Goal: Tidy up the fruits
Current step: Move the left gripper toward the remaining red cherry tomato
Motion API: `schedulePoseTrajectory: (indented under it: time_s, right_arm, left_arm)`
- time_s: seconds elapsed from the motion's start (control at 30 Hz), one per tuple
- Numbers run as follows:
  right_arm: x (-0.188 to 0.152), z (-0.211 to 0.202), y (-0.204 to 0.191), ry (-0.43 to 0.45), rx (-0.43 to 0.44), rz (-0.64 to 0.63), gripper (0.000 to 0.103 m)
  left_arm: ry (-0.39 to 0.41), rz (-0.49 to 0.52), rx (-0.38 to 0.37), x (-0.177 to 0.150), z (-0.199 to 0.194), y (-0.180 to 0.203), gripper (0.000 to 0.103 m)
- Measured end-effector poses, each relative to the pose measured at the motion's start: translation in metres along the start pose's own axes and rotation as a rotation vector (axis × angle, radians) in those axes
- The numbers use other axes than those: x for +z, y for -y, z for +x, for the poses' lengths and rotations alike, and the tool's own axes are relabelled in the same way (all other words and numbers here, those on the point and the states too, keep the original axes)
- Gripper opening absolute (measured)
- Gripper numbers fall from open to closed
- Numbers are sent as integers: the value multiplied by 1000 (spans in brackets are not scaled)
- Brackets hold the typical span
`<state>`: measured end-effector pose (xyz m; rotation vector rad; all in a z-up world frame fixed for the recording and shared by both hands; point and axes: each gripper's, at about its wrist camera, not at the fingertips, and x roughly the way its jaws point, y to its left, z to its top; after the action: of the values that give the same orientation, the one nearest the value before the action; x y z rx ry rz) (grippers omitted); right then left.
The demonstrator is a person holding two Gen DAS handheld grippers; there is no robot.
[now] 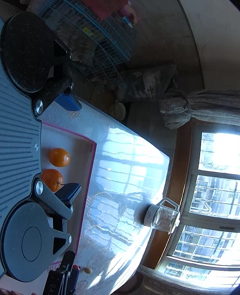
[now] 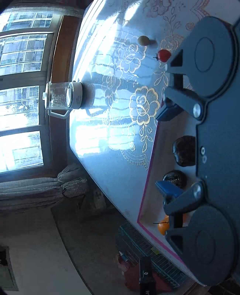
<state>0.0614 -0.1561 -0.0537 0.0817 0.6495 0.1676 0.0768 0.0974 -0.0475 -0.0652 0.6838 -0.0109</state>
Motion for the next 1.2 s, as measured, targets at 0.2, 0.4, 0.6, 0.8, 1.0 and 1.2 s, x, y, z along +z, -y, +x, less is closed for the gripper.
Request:
schedulePoseTrajectory:
  time_s: [0.2,0.4,0.6,0.8,1.0,1.2]
  right_arm:
    - [-16,-51,52,54,-124,94,79]
    - [-39,-92,104,94,-248,205,82]
    - [-60,-122,138,113,-302,296,82]
    - [-74,-144,161,128,-332,333,82]
    - [-86,-155,183,115,-345,363,83]
    - [-91,-156,201,102,-329,385,84]
  left_arm:
    - [7,98,-105,5,4,69,85]
    - [-46,178,-186,12,11,148,85]
    - [-9,247,-241,8,10,229,85]
    - [90,241,-162,-13,24,293,85]
    - [8,224,-101,-32,62,331,85]
    - [5,256,-43,-44,80,353,84]
